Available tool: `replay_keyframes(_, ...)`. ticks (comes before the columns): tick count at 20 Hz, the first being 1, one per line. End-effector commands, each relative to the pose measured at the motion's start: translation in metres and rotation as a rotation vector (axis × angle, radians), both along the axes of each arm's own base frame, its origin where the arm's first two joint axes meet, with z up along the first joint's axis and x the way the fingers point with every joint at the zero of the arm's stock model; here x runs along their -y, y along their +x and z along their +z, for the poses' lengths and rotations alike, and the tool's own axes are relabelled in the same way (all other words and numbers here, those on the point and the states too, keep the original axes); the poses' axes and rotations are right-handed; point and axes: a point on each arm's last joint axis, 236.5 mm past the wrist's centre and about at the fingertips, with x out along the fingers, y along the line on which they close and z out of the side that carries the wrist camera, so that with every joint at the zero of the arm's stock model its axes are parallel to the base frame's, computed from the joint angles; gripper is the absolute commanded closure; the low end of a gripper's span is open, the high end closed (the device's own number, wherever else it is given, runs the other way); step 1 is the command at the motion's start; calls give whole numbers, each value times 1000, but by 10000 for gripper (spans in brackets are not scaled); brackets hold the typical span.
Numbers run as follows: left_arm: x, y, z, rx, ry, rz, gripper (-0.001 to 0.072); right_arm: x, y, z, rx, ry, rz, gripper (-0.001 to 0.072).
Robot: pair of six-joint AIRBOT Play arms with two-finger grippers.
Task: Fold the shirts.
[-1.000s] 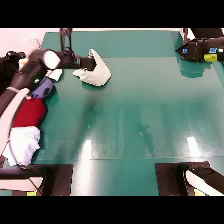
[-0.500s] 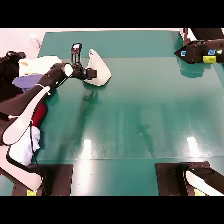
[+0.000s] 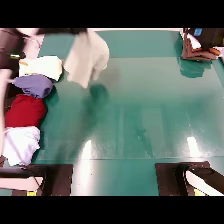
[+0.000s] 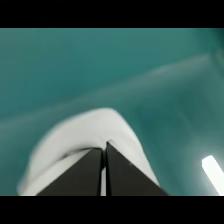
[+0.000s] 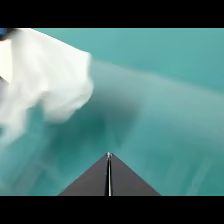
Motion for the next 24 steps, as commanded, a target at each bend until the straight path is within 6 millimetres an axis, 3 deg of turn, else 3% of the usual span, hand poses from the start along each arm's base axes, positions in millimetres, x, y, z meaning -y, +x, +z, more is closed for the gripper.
replay_keyframes(1,-17,-86,92,103,-34,-34,684,0,-13,47,111,1,4,695)
replay_keyframes(3,2,-117,82,37,2,-112,684,0,-19,61,149,3,4,695)
replay_keyframes(5,41,-136,49,-47,36,-213,682,0,-23,70,169,5,5,695)
replay_keyframes(7,85,-149,3,-147,45,-310,678,-1,-24,72,167,11,4,695)
replay_keyframes(8,109,-157,-20,-200,31,-361,474,-1,-25,70,153,18,2,695)
replay_keyframes(9,132,-166,-42,-258,1,-410,100,-1,-27,67,133,22,3,695)
replay_keyframes(10,151,-172,-59,-307,-38,-445,27,-2,-29,63,115,18,9,695)
replay_keyframes(11,162,-173,-72,-338,-61,-458,42,-2,-30,60,100,18,10,694)
replay_keyframes(12,159,-164,-77,-331,-52,-438,42,-3,-31,58,83,28,7,693)
replay_keyframes(13,144,-146,-76,-303,-40,-386,43,-3,-32,55,65,34,5,687)
replay_keyframes(14,118,-121,-73,-290,-42,-310,42,-3,-34,51,46,28,11,610)
replay_keyframes(15,84,-95,-73,-295,-58,-224,42,-4,-36,46,26,20,18,433)
replay_keyframes(16,48,-73,-79,-323,-71,-138,43,-5,-40,41,2,8,27,356)
replay_keyframes(17,7,-54,-94,-372,-69,-52,43,-5,-43,36,-20,0,35,357)
replay_keyframes(19,-61,-32,-146,-519,-54,79,43,-6,-45,28,-55,-6,41,359)
replay_keyframes(20,-82,-29,-178,-606,-48,118,43,-6,-44,24,-71,-2,40,368)
replay_keyframes(22,-108,-34,-248,-777,-46,169,43,-6,-42,10,-106,8,32,396)
replay_keyframes(24,-119,-42,-309,-900,-45,206,43,-5,-38,-10,-151,16,24,406)
